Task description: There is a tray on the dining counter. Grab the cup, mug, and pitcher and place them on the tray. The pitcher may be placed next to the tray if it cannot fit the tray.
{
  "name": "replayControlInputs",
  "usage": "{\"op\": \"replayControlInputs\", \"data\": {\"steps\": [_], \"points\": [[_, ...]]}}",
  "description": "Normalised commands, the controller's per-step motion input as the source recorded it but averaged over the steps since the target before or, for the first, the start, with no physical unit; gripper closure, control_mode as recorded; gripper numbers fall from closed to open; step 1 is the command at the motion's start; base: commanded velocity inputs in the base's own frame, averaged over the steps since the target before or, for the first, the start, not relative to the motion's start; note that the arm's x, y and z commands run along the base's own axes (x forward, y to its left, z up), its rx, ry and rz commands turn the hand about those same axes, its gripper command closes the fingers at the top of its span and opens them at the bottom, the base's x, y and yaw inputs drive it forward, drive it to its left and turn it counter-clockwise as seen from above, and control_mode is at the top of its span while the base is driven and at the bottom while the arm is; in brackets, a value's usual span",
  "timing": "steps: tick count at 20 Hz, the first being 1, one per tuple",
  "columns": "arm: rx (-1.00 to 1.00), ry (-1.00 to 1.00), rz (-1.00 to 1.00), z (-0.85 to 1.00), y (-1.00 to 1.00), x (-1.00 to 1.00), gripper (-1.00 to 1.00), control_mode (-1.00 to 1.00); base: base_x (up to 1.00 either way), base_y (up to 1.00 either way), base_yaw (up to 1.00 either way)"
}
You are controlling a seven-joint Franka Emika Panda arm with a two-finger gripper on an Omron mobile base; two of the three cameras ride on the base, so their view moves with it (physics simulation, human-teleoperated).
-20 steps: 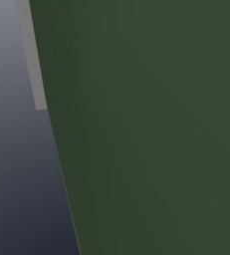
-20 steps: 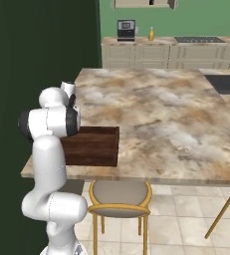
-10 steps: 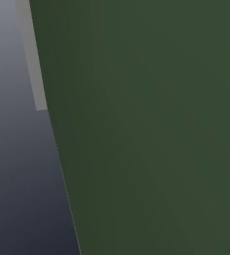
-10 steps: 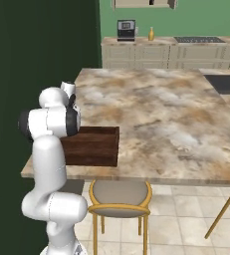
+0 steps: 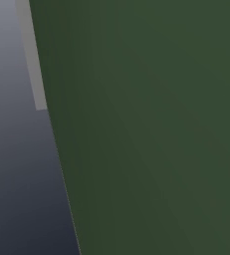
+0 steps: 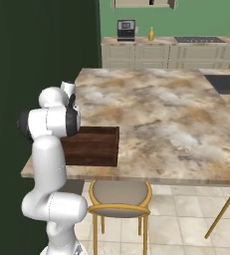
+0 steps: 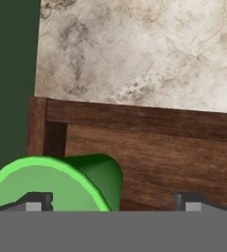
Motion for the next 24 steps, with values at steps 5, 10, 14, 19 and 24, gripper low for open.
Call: {"op": "replayControlInputs", "data": {"steps": [5,10,14,19,24], "points": [[0.00,-0.01,0.00,0.49,-0.01,-0.26,-1.00,-1.00,0.00,0.00,0.00],[0.00,-0.01,0.00,0.71,-0.02,-0.42,-1.00,-1.00,0.00,0.00,0.00],[-0.01,-0.05,0.00,0.48,-0.30,-0.65,-1.00,-1.00,0.00,0.00,0.00],[-0.04,-0.03,-0.03,0.49,-0.23,-0.81,-1.00,-1.00,0.00,0.00,0.00],[-0.07,-0.04,-0.05,0.44,-0.13,-0.82,-1.00,-1.00,0.00,0.00,0.00]]}}
